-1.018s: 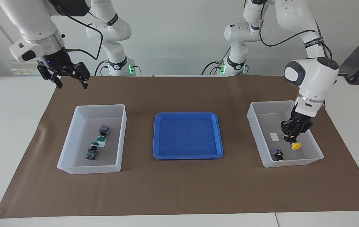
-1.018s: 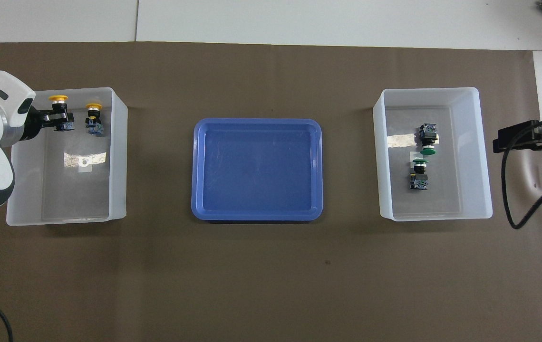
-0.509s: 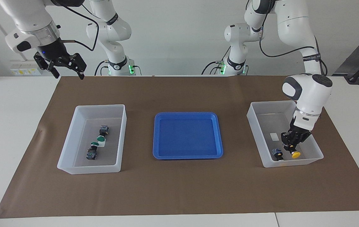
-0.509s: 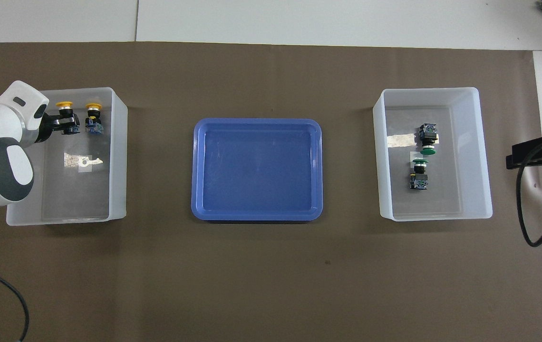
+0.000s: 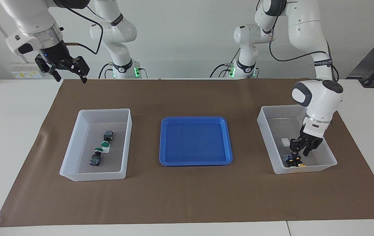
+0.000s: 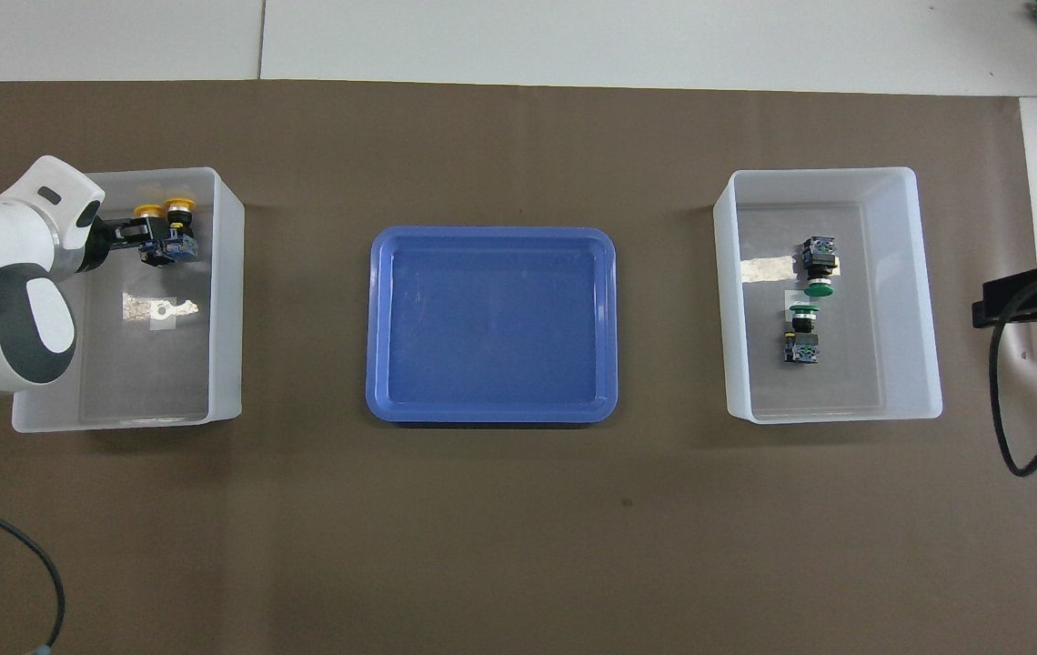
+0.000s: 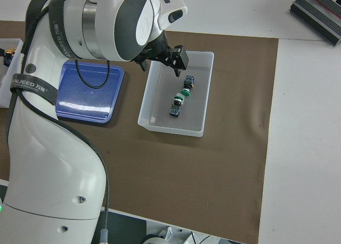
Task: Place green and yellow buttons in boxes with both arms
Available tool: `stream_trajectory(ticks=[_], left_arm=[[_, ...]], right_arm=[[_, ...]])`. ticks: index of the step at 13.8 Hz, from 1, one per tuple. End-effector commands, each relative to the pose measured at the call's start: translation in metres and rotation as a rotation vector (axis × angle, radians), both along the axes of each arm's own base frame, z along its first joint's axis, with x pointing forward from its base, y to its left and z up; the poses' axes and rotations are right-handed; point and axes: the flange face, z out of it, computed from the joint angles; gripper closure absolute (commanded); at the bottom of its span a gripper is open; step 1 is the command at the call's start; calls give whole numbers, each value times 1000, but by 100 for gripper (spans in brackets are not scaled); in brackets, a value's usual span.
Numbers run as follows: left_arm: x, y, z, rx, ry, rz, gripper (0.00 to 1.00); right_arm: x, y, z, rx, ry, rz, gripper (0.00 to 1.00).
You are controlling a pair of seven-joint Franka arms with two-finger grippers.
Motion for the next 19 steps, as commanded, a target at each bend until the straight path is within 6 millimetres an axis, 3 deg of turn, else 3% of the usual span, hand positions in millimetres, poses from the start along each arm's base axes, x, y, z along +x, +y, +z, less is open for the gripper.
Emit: stream_trajectory(ticks=[1,6,9,11,14,16,19], left_arm=[[4,1,5,18,-13,-37,0],[-8,-2,55,6,-6,-48,0],[-28,-35,91,-12,67,-112,0],[-42,-68,116,3,97,-179,0],[-65,-87,152,52,155,-225,0],[-78,-87,185,58,191,-227,0],[-76,-76,240,95,245,-225,0]], right_arm=[[-8,-5,-2,-9,-8,-18,0],[-9,-2,-2,-12,-10,-14,0],[-8,-6,-2,-11,-11,-23,0],[-9,-4,-4,-2,-4,-29,0],[-8,1,-2,1,-8,-13,0],[-8,4,-2,1,-8,-9,0],[-8,3,-3,1,-5,-10,0]])
